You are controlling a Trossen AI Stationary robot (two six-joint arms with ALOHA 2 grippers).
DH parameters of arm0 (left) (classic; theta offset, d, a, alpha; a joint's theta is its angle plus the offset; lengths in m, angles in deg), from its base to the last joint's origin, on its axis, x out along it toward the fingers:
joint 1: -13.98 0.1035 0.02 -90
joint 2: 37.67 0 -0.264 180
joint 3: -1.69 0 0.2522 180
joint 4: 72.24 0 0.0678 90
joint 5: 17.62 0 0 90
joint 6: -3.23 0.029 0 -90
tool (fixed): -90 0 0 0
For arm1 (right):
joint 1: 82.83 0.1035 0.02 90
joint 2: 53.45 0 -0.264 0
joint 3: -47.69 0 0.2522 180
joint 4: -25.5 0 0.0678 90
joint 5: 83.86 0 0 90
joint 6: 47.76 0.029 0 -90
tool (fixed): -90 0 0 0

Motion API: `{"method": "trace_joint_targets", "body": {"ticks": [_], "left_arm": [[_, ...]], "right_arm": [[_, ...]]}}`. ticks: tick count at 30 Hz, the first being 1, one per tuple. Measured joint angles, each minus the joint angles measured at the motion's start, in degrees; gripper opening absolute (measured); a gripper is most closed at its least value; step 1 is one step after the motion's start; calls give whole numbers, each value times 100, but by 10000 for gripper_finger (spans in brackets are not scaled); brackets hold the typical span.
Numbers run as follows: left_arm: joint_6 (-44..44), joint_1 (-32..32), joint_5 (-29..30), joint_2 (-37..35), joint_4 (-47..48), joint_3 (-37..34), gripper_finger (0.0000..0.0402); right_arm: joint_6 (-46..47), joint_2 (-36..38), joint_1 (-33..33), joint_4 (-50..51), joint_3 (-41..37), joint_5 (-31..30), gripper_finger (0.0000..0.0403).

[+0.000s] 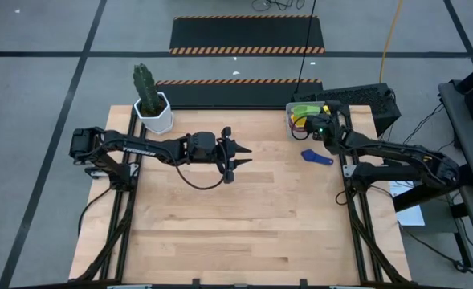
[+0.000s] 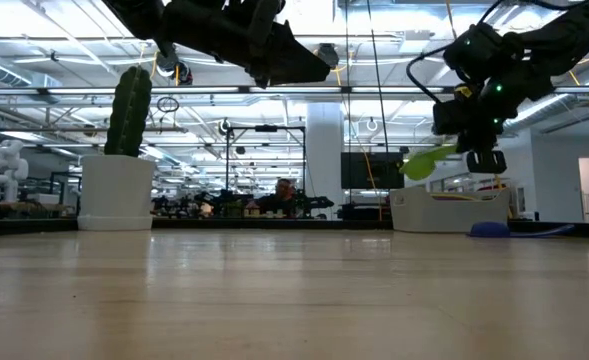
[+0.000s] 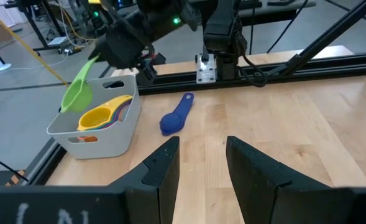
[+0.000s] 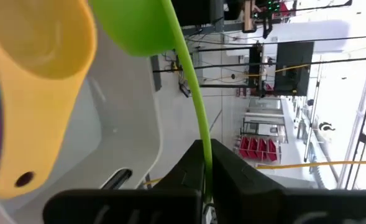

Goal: Nest measuring cups in basket
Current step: Stack the green measuring cup on top of the yellow measuring cup into the gray bin

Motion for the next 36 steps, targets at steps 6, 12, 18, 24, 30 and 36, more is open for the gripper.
{"method": "trace_joint_targets", "body": {"ticks": [6,12,18,24,30,36], "left_arm": [[0,0,2,0,2,0,136],[4,0,2,0,2,0,136],[4,-7,2,0,2,0,136],[7,-22,2,0,-4,0,136],[9,-26,2,0,-9,0,136],[9,-24,4,0,-4,0,136]], "right_arm": [[15,-101,-17,-46,-148,20,1],[146,-97,-87,-70,-148,238,5],[176,-188,-275,-43,-240,449,18],[219,-193,-286,-49,-242,465,47],[272,-193,-286,105,-242,460,100],[801,-156,-286,583,-241,423,167]]}}
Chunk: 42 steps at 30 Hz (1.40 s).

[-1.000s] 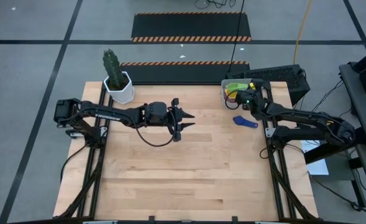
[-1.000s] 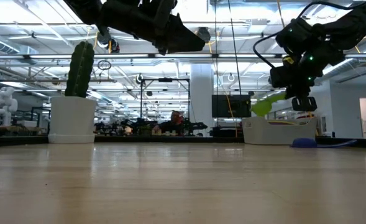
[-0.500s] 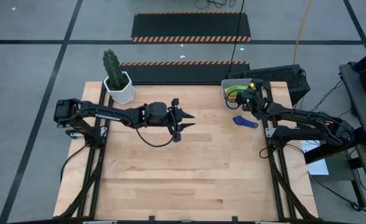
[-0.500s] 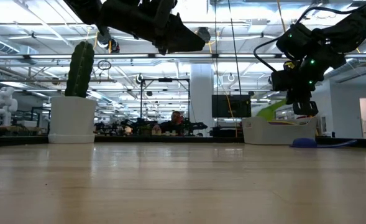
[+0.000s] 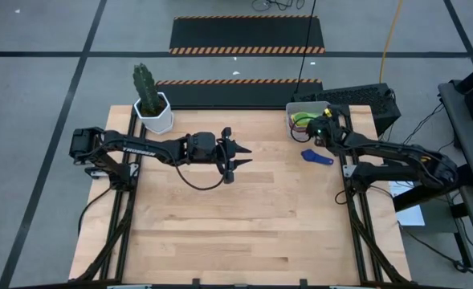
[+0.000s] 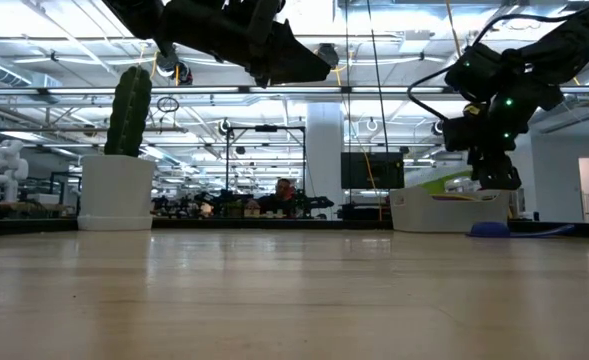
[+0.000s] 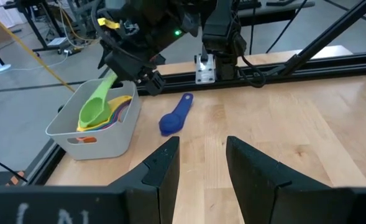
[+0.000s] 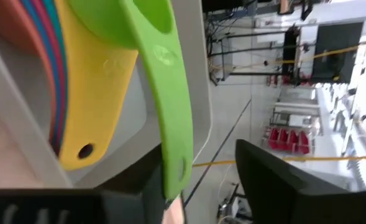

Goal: Nest measuring cups in basket
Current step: Stack the green measuring cup on top of the yellow measuring cup into the gray bin, then stack the dark blue measuring cup on top of the green measuring cup into the gray bin

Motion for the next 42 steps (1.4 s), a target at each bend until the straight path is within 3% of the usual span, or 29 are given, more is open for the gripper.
{"method": "trace_joint_targets", "body": {"ticks": [9,18,23,30,34,38,42], "left_arm": [[2,0,0,0,22,0,136],[-25,2,-60,0,-1,0,136],[-72,0,-186,0,-13,0,136],[-85,2,-302,0,-148,0,136],[-94,0,-304,0,-149,0,136],[-96,2,-304,0,-147,0,136],[-129,-4,-304,0,-144,0,136]], "right_arm": [[945,585,20,1290,315,10,247],[1323,1045,255,2037,507,-278,254],[2062,1053,408,2272,539,-259,254],[3815,766,1022,4509,1468,1291,254],[4572,319,1474,5814,1887,1825,254],[4794,-42,1844,6272,1921,2467,254],[4723,-425,2122,6236,1923,2707,254]]}}
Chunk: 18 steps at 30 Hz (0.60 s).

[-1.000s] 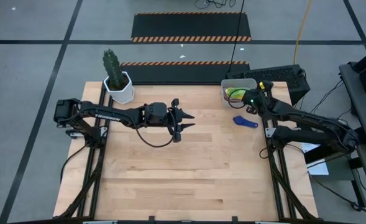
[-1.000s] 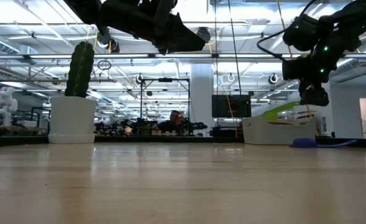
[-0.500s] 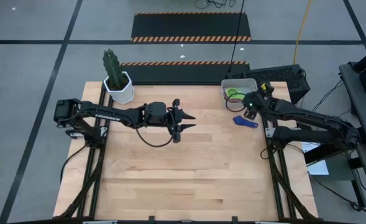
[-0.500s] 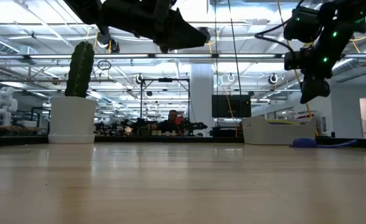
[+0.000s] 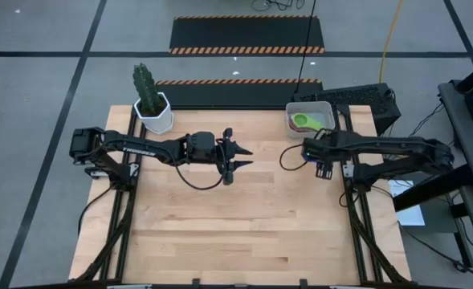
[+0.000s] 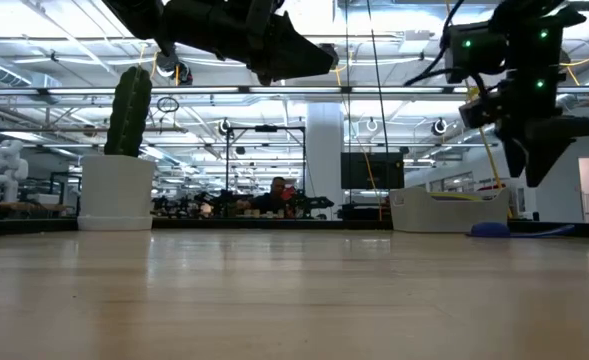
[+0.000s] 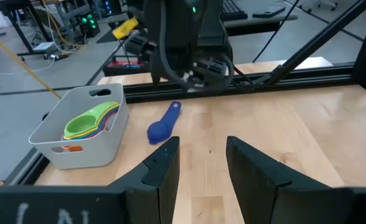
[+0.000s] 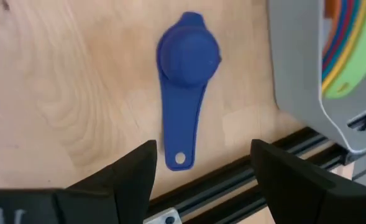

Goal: Nest measuring cups in basket
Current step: Stack the dark blue measuring cup on top of the green measuring cup into the gray bin

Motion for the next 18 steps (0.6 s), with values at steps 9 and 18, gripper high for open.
{"method": "trace_joint_targets", "body": {"ticks": [9,18], "left_arm": [[69,-108,0,0,50,0,136],[149,-116,0,0,47,0,136]], "right_arm": [[1223,-1185,250,441,196,29,254],[2177,-2177,609,1072,-136,38,254]]}}
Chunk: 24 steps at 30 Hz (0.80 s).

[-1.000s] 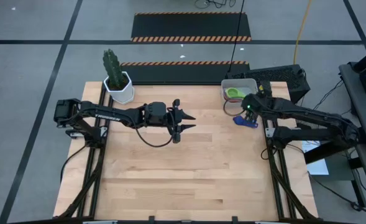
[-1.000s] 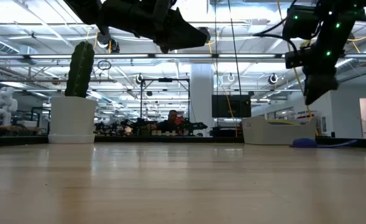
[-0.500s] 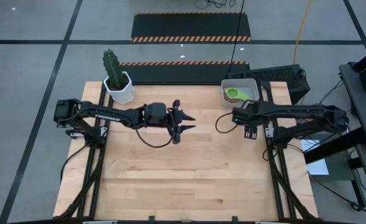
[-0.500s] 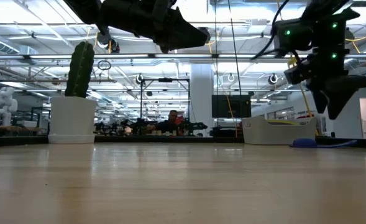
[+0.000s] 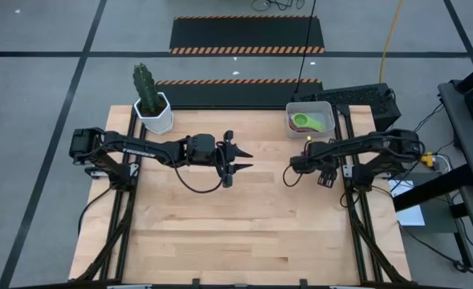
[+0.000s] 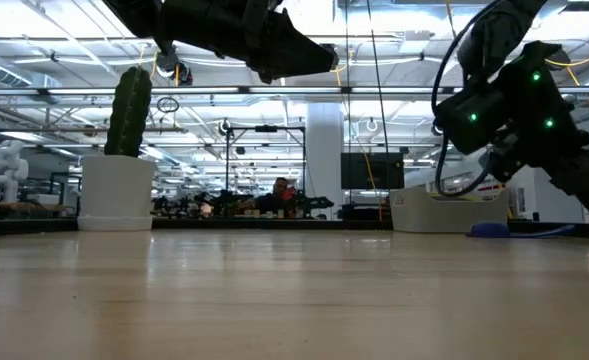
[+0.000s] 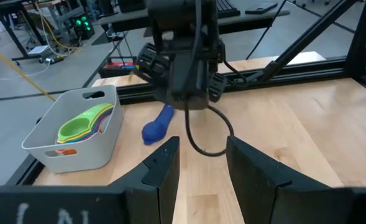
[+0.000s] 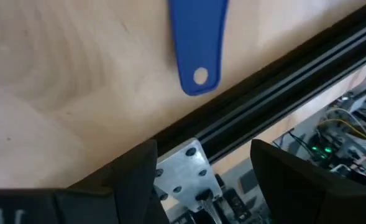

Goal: Nest measuring cups in basket
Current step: Stack the dark blue measuring cup on top of the green measuring cup into the gray bin

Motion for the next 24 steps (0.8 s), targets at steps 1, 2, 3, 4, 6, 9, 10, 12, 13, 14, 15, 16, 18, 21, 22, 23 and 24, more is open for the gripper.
{"method": "trace_joint_targets", "body": {"ticks": [1,2,3,4,6,9,10,12,13,14,15,16,18,21,22,23,24], "left_arm": [[0,-1,0,0,-1,0,136],[0,-1,0,0,-7,0,136],[0,-1,0,0,-27,0,136],[0,-1,0,0,-38,0,136],[20,-1,0,0,-38,0,136],[42,-1,0,0,-31,0,136],[45,-2,-3,0,-30,0,136],[46,-3,-74,0,-30,0,136],[49,-3,-128,0,-30,0,136],[52,-3,-150,0,-32,0,136],[52,-4,-171,0,-34,0,136],[52,-14,-177,0,-34,0,136],[52,-36,-177,0,-34,0,136],[106,-77,-178,0,-47,0,136],[127,-86,-178,0,-48,0,136],[153,-98,-181,0,-47,0,136],[153,-110,-181,0,-47,0,136]], "right_arm": [[5,-70,19,-21,2,-8,254],[25,-130,31,-50,18,-42,254],[46,-173,30,-56,41,-132,254],[63,-221,28,-89,51,-216,254],[31,-301,19,-156,55,-243,254],[-57,-405,25,-182,50,-180,254],[-99,-458,24,-220,50,-177,254],[-170,-604,23,-320,46,-177,254],[-202,-700,23,-382,46,-167,254],[-221,-798,23,-446,44,-159,254],[-225,-887,23,-486,44,-156,254],[-227,-982,25,-486,44,-157,254],[-214,-1152,23,-546,41,-171,254],[-271,-1294,23,-884,41,-176,254],[-308,-1340,23,-895,48,-177,254],[-310,-1390,24,-890,48,-182,253],[-304,-1441,23,-881,50,-184,252]]}}
